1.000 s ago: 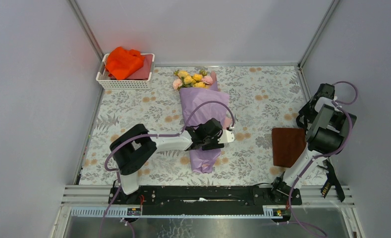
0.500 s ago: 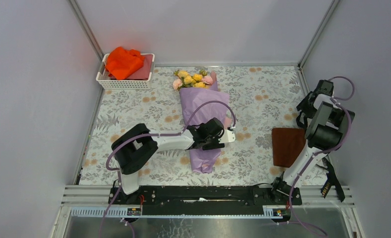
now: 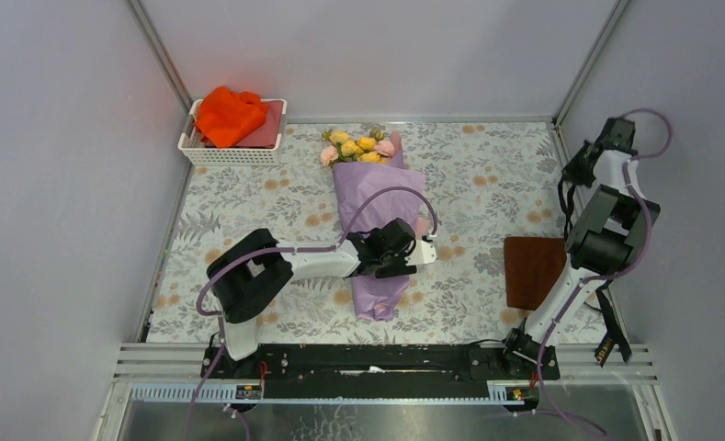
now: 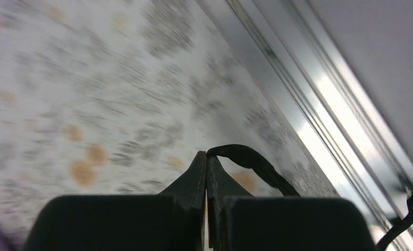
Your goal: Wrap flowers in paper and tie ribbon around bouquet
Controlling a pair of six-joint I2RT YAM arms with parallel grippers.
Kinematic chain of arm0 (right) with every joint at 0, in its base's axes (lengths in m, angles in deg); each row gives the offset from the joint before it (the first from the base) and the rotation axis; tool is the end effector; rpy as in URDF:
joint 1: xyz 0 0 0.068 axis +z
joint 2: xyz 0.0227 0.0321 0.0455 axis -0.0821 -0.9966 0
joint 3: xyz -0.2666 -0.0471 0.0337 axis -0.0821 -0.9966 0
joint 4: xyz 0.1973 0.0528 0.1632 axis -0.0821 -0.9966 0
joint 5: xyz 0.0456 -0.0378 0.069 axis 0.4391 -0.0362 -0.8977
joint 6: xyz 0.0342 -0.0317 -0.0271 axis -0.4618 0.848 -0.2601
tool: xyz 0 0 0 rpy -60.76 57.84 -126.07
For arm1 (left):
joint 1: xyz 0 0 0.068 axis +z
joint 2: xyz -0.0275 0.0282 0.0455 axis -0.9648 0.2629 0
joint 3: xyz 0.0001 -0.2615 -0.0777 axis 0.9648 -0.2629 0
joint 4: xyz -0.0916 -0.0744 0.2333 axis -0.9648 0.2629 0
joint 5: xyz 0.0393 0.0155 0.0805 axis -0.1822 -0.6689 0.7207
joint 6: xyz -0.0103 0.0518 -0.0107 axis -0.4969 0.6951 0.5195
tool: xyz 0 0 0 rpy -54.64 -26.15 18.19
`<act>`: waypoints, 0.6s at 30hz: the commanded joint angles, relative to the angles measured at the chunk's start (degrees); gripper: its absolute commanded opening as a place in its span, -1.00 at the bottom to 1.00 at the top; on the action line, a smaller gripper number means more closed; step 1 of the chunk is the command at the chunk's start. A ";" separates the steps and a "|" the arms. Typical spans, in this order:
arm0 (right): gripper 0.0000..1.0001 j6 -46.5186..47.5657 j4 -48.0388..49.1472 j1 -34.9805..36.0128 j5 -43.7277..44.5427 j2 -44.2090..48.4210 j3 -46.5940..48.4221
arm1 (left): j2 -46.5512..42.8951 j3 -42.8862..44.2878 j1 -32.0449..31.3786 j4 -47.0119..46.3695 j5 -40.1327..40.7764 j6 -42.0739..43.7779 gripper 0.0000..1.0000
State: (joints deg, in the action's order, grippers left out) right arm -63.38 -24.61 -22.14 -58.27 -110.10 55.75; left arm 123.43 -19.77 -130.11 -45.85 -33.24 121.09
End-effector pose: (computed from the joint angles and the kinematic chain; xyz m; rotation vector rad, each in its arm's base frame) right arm 0.4049 -0.2020 0.1995 0.8178 2.3505 -0.0048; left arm 0.2178 -0.3061 0.1497 1.6850 1.8334 0.0130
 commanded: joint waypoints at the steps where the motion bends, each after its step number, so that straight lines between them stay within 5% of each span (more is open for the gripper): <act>1: -1.00 -4.27 1.71 1.28 -11.00 12.65 18.26 | 5.96 -4.94 0.06 6.02 -1.49 -0.40 0.52; 5: -1.00 -13.91 16.35 1.32 -22.40 21.52 27.82 | 5.63 -5.87 0.06 5.49 -0.93 0.23 0.52; 11: -1.00 -29.51 45.33 1.28 -32.35 31.73 27.88 | 5.29 -6.01 0.04 5.08 -0.43 0.69 0.53; 18: -1.00 -41.35 58.24 1.61 -38.77 41.40 3.45 | 5.12 -5.95 0.06 5.11 0.13 1.13 0.53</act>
State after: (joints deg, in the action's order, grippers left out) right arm -93.83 26.86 -21.07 -89.94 -66.95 75.97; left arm 122.62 -21.45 -130.29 -48.06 -32.63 121.68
